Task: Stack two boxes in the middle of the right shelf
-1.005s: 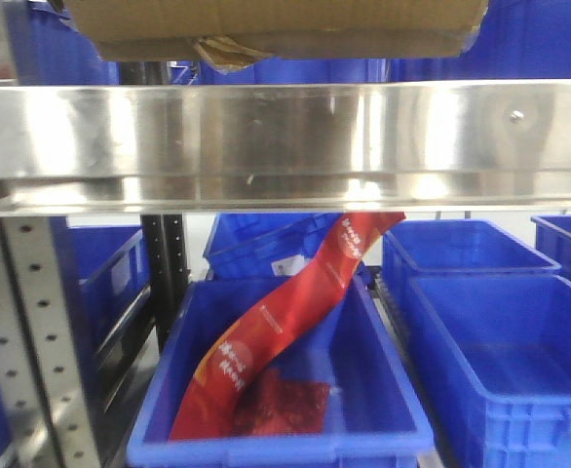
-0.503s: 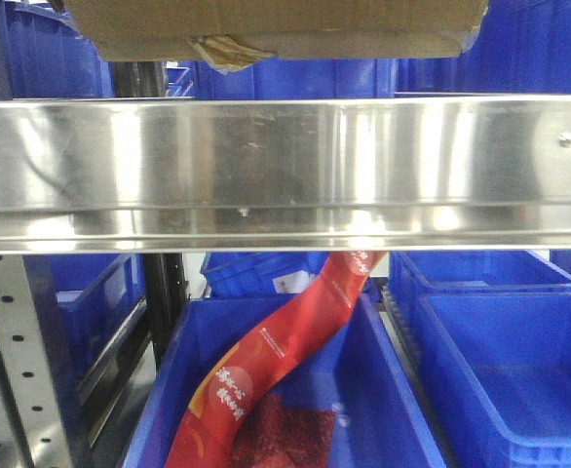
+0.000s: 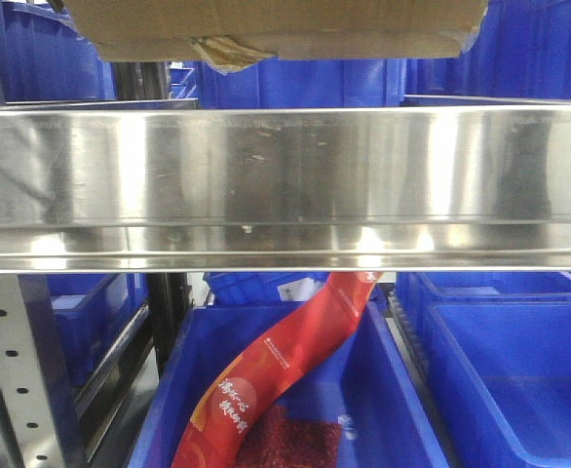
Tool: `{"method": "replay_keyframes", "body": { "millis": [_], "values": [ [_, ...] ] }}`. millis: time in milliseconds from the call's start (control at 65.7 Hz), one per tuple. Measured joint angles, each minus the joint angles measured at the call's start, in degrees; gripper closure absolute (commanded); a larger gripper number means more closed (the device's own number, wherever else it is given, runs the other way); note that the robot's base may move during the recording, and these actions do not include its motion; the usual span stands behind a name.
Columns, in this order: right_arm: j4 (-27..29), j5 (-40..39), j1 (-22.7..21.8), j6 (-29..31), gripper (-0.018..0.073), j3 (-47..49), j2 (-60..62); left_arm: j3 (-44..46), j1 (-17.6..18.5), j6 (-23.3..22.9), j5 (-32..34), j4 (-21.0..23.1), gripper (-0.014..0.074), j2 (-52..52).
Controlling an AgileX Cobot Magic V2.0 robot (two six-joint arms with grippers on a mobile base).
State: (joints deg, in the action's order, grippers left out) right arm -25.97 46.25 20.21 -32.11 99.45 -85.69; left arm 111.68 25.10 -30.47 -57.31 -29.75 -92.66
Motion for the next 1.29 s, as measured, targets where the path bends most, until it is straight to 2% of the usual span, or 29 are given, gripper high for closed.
{"method": "replay_keyframes", "body": {
  "millis": [503, 838, 1158, 1234, 1295],
  "values": [
    [0.0, 0.0, 0.0, 0.0, 0.0713, 0.0, 0.0, 0.0, 0.0, 0.0, -0.9, 0.0, 0.0707, 0.0],
    [4.1, 7.6, 0.0, 0.0, 0.0713, 0.2, 1.6, 0.0, 1.4, 0.2, -5.6, 4.3, 0.0707, 3.8],
    [4.8, 10.4, 0.1, 0.0, 0.0713, 0.6, -0.6, 0.0, 1.4, 0.3, -6.8, 4.9, 0.0707, 1.7],
    [4.8, 11.2, 0.1, 0.0, 0.0694, 0.6, -1.1, 0.0, 1.4, 0.3, -6.9, 4.9, 0.0707, 0.7],
    [5.1, 12.0, 0.1, 0.0, 0.0647, 0.6, -1.6, 0.0, 1.4, 0.3, -7.4, 5.3, 0.0705, -0.2]
  ]
}}
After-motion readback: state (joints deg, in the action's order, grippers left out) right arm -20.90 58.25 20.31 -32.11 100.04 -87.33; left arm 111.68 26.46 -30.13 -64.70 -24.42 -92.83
